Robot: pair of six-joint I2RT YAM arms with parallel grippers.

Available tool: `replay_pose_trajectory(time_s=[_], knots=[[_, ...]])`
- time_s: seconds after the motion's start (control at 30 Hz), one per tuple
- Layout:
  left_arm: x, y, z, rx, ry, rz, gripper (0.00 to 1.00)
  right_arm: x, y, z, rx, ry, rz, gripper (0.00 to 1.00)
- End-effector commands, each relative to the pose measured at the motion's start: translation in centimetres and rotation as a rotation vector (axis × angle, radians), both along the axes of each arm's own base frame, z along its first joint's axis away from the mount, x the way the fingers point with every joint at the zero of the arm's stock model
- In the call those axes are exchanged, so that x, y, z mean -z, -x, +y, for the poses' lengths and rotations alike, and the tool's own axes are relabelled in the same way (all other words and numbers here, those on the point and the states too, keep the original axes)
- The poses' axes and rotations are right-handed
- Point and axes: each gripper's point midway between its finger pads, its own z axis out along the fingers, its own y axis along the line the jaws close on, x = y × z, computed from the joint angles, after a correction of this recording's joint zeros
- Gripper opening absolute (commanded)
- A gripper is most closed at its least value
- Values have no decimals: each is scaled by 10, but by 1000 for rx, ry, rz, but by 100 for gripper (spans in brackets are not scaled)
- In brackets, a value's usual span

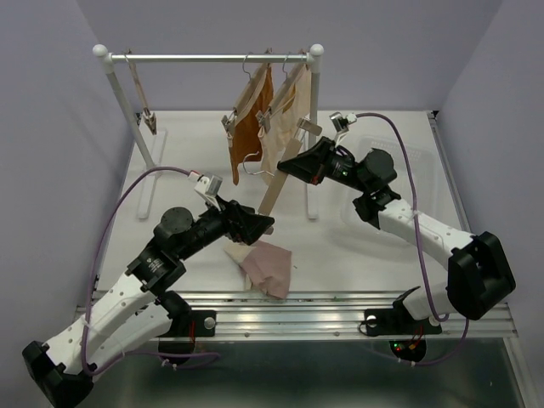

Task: Remove the underwear clipped to the hanger

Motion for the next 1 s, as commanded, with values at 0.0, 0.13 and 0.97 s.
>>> replay_pose_trajectory(time_s=[0.0, 0.13, 0.97], knots=[[-49, -10, -14, 31, 72, -167, 99, -36, 19, -8, -29, -68, -132, 1], [-56, -19, -29, 72, 74, -209, 99, -39, 24, -9, -46, -76, -139, 1], [-85, -15, -20, 45, 132, -324, 0, -28, 29, -6, -77, -19, -161, 44]])
